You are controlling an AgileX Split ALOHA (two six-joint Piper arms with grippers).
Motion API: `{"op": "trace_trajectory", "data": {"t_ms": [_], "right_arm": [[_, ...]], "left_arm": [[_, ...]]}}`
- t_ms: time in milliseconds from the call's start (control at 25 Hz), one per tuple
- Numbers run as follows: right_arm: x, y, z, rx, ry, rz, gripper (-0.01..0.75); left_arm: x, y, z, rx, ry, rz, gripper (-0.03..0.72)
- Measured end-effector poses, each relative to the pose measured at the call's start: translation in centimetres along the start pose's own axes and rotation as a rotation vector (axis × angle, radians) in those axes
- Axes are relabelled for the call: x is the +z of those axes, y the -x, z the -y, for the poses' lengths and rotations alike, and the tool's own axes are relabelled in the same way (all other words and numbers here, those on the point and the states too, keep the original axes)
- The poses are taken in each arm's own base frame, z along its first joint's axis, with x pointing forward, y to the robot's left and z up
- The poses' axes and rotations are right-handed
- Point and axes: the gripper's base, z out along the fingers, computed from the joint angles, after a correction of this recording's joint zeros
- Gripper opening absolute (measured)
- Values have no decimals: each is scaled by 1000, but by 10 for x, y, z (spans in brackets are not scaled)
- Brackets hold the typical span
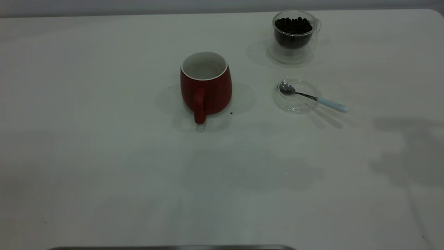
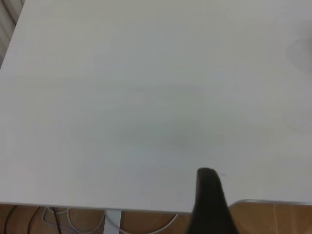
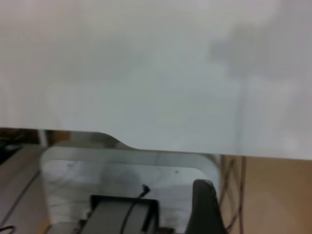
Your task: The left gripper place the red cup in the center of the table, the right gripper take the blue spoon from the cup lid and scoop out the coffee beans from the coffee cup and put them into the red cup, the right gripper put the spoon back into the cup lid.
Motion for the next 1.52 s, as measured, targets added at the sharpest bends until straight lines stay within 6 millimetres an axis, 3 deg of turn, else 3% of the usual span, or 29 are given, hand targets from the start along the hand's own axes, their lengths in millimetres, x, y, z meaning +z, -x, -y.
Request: {"op": "trace_trajectory", "data": {"t_ms": [240,560,920,1240,1520], "right_arm": [[-49,-44,-29,-135,-25,114,591],[-74,-77,-45,-333,-17,213,591],[-71,-137,-15,-407,-103,289,591],[-97,-193,2,-423,-74,549,591],[-72,-233,22,-429,-61,678,591]], "left_arm": [[0,0,0,0,0,0,586],[0,0,0,2,0,0,586],[0,0,0,2,0,0,586],[0,0,0,2,0,0,586],[0,0,0,2,0,0,586]]}}
